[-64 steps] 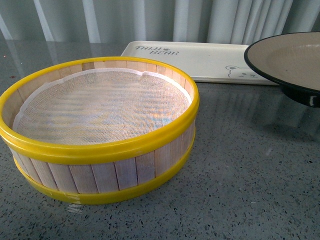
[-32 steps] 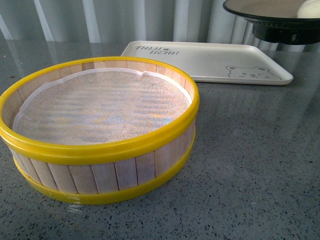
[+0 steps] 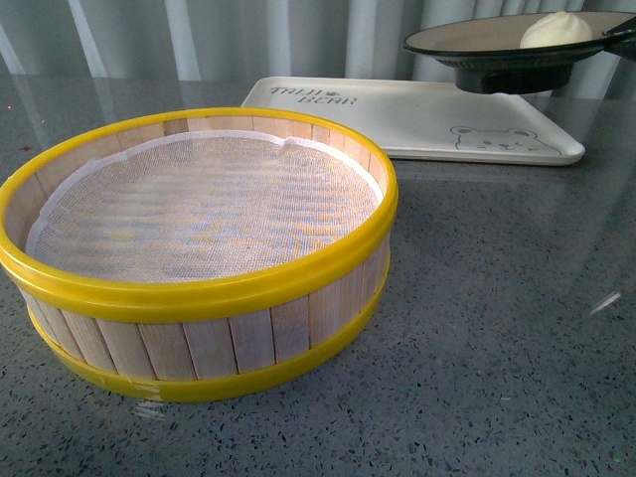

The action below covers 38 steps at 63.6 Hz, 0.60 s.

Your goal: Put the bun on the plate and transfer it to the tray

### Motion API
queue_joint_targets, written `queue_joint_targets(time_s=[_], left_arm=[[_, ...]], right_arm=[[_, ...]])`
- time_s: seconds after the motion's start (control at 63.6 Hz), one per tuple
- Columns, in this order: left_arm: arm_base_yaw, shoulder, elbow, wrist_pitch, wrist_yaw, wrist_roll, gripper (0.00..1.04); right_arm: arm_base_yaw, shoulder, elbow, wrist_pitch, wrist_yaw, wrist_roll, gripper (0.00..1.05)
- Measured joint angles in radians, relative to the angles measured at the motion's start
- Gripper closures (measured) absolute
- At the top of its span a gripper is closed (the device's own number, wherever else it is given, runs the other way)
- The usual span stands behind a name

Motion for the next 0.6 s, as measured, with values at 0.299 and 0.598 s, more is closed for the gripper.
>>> queue_joint_targets(time_s=[0.299, 0.598], left_arm=[[0.000, 0.000, 0.000, 0.000, 0.000, 0.000, 0.07], [0.000, 0.000, 0.000, 0.000, 0.000, 0.000, 0.07]], right_arm=[[0.015, 0.091, 0.117, -0.040, -0.012, 0.012, 1.02], [0.062, 0.119, 0.137, -0.047, -0.004, 0.016, 1.02]])
